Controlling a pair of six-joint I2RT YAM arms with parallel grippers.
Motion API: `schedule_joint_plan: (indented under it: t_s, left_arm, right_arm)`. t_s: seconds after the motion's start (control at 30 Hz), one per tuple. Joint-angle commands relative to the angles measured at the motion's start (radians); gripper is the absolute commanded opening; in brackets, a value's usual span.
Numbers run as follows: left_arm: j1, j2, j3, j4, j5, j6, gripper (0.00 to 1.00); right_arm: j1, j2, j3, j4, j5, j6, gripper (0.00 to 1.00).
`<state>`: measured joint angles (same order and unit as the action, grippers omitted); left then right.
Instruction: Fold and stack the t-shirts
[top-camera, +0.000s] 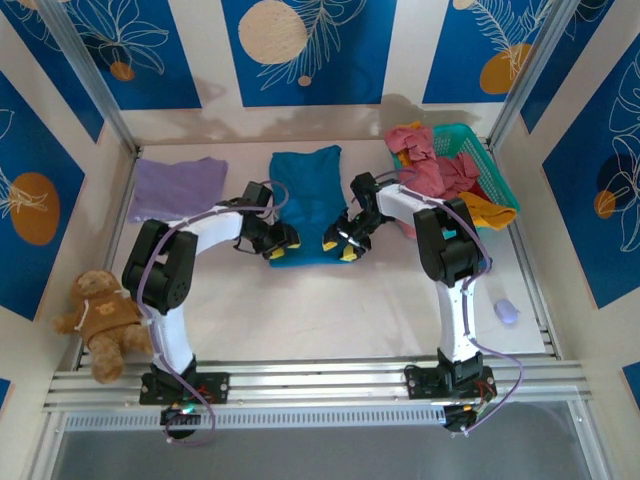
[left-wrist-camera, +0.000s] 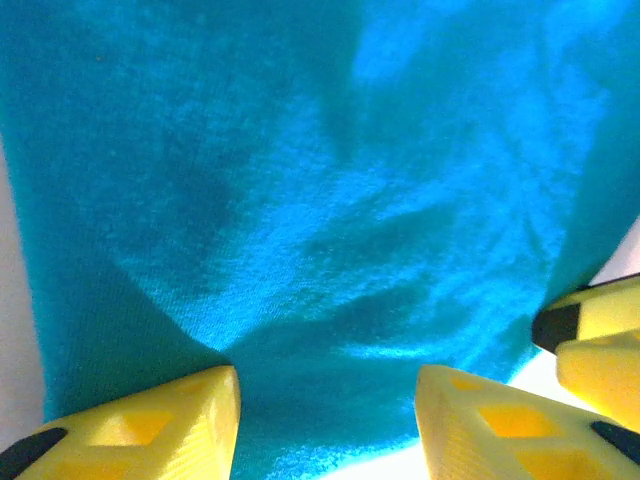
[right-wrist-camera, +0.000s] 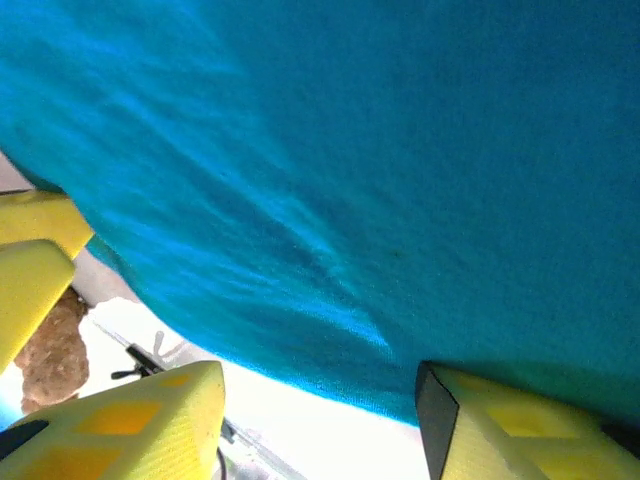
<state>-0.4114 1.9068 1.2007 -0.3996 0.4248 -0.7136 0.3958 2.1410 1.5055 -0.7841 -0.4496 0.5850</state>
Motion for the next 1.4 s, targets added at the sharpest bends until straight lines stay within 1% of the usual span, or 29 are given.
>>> schedule_joint_plan:
  t_s: [0.0, 0.1, 0.27, 0.4, 0.47, 0.53, 0.67, 0.83, 0.93, 1.07, 1.2, 1.37]
  left_arm:
    - [-0.024, -0.005, -0.064, -0.041, -0.021, 0.032, 0.50]
    - [-0.039, -0.035, -0.108, -0.032, -0.030, 0.029, 0.50]
    - [-0.068, -0.097, -0.170, -0.044, -0.040, 0.015, 0.50]
    - [-0.101, -0.174, -0.261, -0.045, -0.049, -0.012, 0.50]
    - [-0.118, -0.200, -0.313, -0.036, -0.027, -0.026, 0.51]
    - [-0.152, -0.219, -0.358, -0.030, -0.006, -0.040, 0.51]
    - [-0.228, -0.267, -0.417, -0.055, -0.009, -0.076, 0.51]
    - [-0.301, -0.430, -0.483, -0.067, -0.053, -0.183, 0.51]
    - [-0.311, -0.521, -0.482, -0.119, -0.089, -0.205, 0.51]
    - [-0.310, -0.596, -0.465, -0.190, -0.116, -0.201, 0.50]
    - [-0.311, -0.610, -0.459, -0.238, -0.129, -0.184, 0.49]
    - [-0.310, -0.606, -0.497, -0.227, -0.143, -0.181, 0.46]
  right_arm:
    - [0.028, -0.024, -0.056, 0.002, -0.015, -0.001, 0.55]
    - [0.051, -0.054, -0.125, 0.019, -0.006, 0.003, 0.54]
    - [0.087, -0.153, -0.267, 0.073, -0.004, 0.053, 0.54]
    - [0.123, -0.241, -0.355, 0.065, 0.026, 0.081, 0.54]
    - [0.133, -0.272, -0.402, 0.070, 0.023, 0.092, 0.55]
    - [0.140, -0.298, -0.448, 0.075, 0.011, 0.102, 0.55]
    - [0.175, -0.357, -0.507, 0.058, 0.010, 0.119, 0.55]
    - [0.226, -0.478, -0.549, 0.018, 0.044, 0.167, 0.55]
    - [0.233, -0.567, -0.570, -0.005, 0.074, 0.205, 0.55]
    - [0.223, -0.657, -0.603, -0.041, 0.115, 0.237, 0.55]
    - [0.222, -0.709, -0.673, -0.034, 0.148, 0.277, 0.54]
    - [0.216, -0.711, -0.738, 0.004, 0.165, 0.294, 0.51]
